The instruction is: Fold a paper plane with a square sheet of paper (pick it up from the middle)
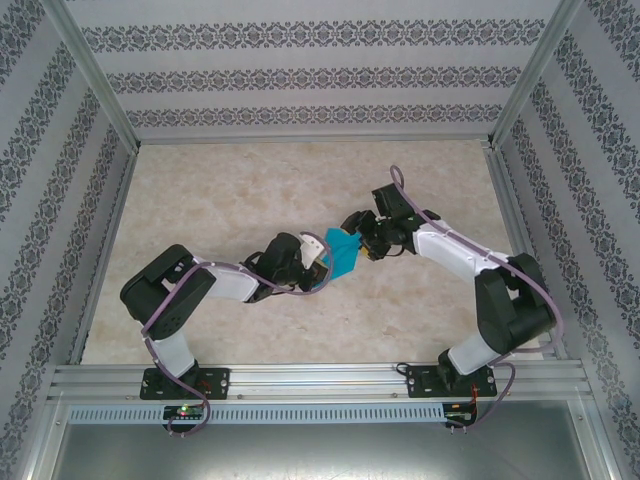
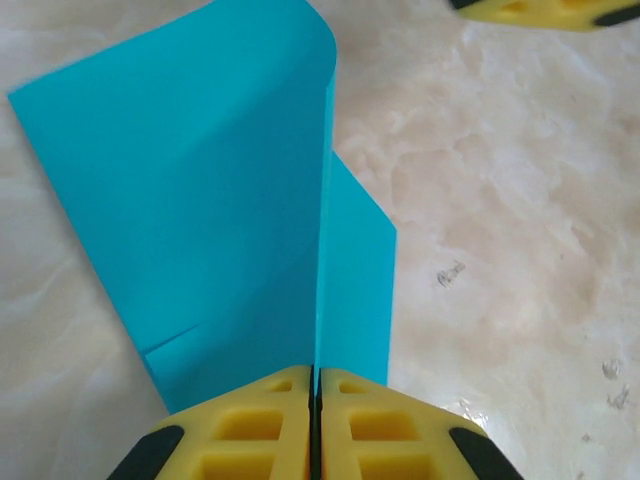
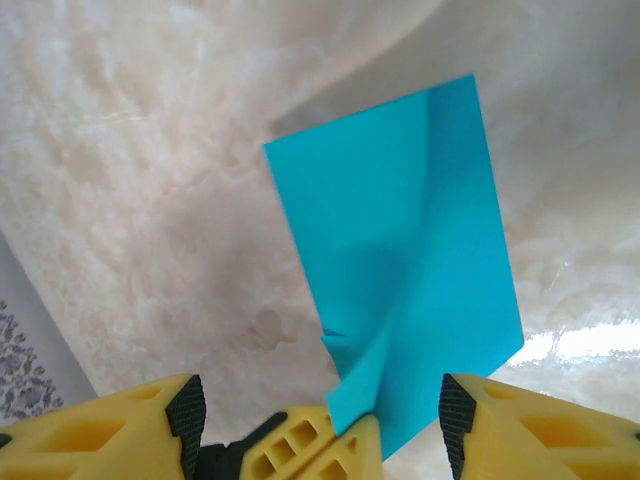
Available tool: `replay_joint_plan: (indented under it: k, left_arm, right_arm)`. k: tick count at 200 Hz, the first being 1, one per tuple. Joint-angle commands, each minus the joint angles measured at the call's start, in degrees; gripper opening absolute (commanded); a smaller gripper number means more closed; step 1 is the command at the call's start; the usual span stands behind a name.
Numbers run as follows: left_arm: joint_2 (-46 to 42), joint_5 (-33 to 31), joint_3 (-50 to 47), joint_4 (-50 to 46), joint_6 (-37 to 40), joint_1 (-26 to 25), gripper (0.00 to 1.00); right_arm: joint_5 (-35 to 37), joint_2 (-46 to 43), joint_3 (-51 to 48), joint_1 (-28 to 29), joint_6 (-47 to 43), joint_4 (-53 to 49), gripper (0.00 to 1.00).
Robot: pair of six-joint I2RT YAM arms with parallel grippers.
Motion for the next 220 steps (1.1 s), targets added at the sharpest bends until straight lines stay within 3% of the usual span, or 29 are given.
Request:
replay_joint_plan:
  k: [1,84,220]
  left_arm:
    - [-1.68,2.05,-0.3,-1.55,-8.83,2.18,0.11]
    - [1.39,7.56,-2.19,3.37,-25.63,4.77,0.1]
    - [4.44,15.42,-3.1,8.75,-34.27,9.25,0.09]
  right_arm:
    - [-0.57,-2.34,-2.82,-0.37,-7.39,4.61,0.65]
    - [-6.12,3.35,-4.69,3.75,-12.78,10.22,0.59]
    - [-8.11,14.84,0.1,5.9,-10.85,13.91,0.53]
